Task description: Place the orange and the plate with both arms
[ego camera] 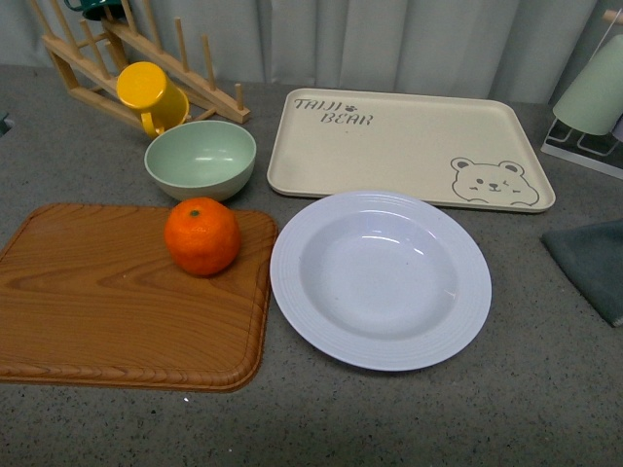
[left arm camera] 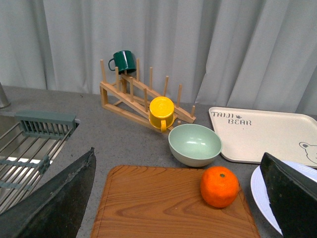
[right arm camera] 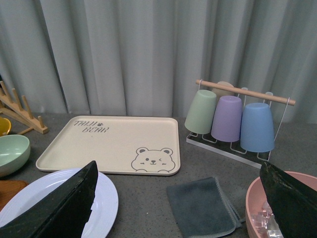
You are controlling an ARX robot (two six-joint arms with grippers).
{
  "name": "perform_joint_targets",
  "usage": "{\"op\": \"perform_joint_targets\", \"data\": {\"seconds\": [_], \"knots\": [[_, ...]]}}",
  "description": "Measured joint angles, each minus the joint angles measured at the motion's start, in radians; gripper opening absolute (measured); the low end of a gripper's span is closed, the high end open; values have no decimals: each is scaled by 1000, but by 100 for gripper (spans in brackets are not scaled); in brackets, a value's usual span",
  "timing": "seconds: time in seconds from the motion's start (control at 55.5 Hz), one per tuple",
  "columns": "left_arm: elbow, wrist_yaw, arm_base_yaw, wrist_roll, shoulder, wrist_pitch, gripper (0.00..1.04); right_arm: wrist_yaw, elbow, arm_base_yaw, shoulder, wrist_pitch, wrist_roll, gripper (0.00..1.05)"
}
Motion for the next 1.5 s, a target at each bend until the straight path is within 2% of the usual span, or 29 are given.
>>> {"op": "perform_joint_targets", "data": {"seconds": [0.324, 0.343, 0.433, 0.469, 0.559, 0.649, 0.739, 0.865, 1.172, 1.496], "knots": [[0, -1, 0, 0, 0, 0, 98, 0, 0, 0, 0, 0, 0, 96], [0, -14, -3, -2, 3, -3, 98, 0, 0, 0, 0, 0, 0, 96], [29, -237, -40, -100, 103, -82, 98, 0, 0, 0, 0, 0, 0, 96], [32, -257, -32, -131, 150, -74, 98, 0, 0, 0, 0, 0, 0, 96], [46, -224, -13, -179, 302, 23, 98, 0, 0, 0, 0, 0, 0, 96], [87, -156, -14, -196, 525, 217, 98, 0, 0, 0, 0, 0, 0, 96], [151, -113, -27, -207, 776, 415, 98, 0, 0, 0, 0, 0, 0, 96], [248, -68, -65, -196, 1116, 603, 98, 0, 0, 0, 0, 0, 0, 96], [458, 13, -172, -227, 1708, 735, 98, 0, 0, 0, 0, 0, 0, 96], [604, 68, -196, -231, 1921, 697, 98, 0, 0, 0, 0, 0, 0, 96]]}}
